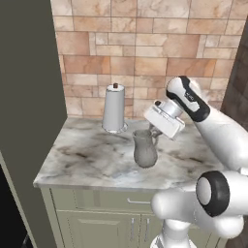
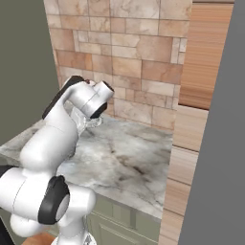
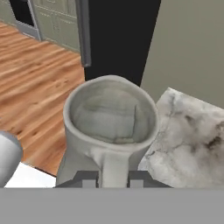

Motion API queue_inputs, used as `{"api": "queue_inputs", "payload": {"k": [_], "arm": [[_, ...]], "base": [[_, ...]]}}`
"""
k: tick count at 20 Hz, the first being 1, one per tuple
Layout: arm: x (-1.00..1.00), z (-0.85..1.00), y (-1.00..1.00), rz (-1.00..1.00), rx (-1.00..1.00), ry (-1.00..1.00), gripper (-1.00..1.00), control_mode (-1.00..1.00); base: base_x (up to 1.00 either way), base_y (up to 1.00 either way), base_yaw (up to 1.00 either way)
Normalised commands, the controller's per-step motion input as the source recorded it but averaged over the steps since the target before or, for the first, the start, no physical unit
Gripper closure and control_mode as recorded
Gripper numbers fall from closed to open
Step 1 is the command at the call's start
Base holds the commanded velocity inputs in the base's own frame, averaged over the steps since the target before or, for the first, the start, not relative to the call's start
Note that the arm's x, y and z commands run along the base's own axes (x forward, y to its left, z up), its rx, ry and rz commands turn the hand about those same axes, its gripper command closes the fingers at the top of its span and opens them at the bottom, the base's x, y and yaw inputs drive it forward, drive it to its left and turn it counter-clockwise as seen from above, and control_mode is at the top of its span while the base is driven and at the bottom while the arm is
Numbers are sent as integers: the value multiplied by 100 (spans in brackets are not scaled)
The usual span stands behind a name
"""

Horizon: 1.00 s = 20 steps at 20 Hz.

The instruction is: Move the cupcake and yogurt from the second highest shelf to the top shelf to make space. Then, place the pitcher from the counter on the cleared second highest shelf.

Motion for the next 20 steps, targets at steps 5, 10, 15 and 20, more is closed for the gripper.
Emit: {"api": "queue_inputs", "payload": {"k": [5,10,15,20], "arm": [[-80,37,49,-43,-6,-4,100,-100],[-80,1,8,-71,0,-3,100,-100],[-38,5,0,-81,0,-1,100,-100],[-1,40,-5,-55,-3,1,100,-100]], "base": [[0,0,0],[0,0,0],[0,0,0],[0,0,0]]}}
